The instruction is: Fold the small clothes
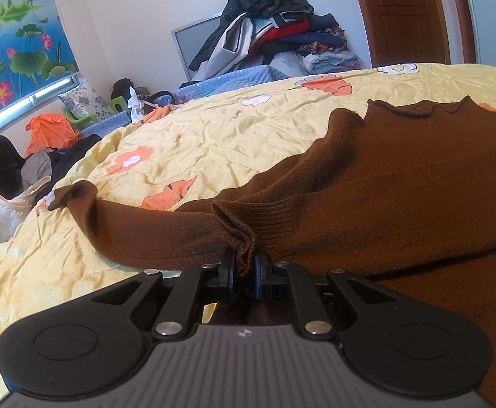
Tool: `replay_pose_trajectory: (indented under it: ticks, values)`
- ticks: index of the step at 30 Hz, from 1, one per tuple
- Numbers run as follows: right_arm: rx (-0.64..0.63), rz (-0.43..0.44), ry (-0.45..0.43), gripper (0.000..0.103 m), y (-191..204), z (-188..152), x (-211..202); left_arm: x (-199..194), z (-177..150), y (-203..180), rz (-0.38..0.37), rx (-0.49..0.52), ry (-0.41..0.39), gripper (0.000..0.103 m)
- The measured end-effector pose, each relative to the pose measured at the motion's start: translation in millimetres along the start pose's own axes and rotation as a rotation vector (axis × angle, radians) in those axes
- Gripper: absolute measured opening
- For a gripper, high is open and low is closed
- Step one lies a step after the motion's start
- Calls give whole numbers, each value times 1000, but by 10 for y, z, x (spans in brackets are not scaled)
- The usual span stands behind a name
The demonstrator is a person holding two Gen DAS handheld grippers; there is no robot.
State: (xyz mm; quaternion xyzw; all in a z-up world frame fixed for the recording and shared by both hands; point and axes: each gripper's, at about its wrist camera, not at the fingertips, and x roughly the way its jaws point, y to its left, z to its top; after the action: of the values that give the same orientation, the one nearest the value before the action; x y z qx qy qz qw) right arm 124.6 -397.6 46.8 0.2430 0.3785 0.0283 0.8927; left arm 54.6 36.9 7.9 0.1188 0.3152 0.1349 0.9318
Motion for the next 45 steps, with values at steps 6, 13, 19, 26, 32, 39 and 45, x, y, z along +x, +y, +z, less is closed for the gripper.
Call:
replay_pose_trajectory:
  ticks: [6,13,19,26,32,39,45]
  values:
    - [-60,-27,-54,21,74,-176,-87,-13,-2,-18,9,16,-4,11]
    - [-167,84,-154,57,530,-400,-506,-443,109,-19,-92,-88,-120,84]
    - [-340,18,-30,68,832,-693,24,-2,293,-386,-284,-45,92,94]
    - [-598,-58,-66,87,977,-943,52,11,191,206,-336,-180,34,97]
    - [-541,-67,-55,103,932,-927,72,296,336,1540,-163,-535,-4,97]
    - [-550,-76,-54,103,943,-943,86,1330,302,2970,-117,-1011,169,97]
    - [-549,-77,-54,103,945,-934,98,1801,-7,3444,-187,-1338,162,96]
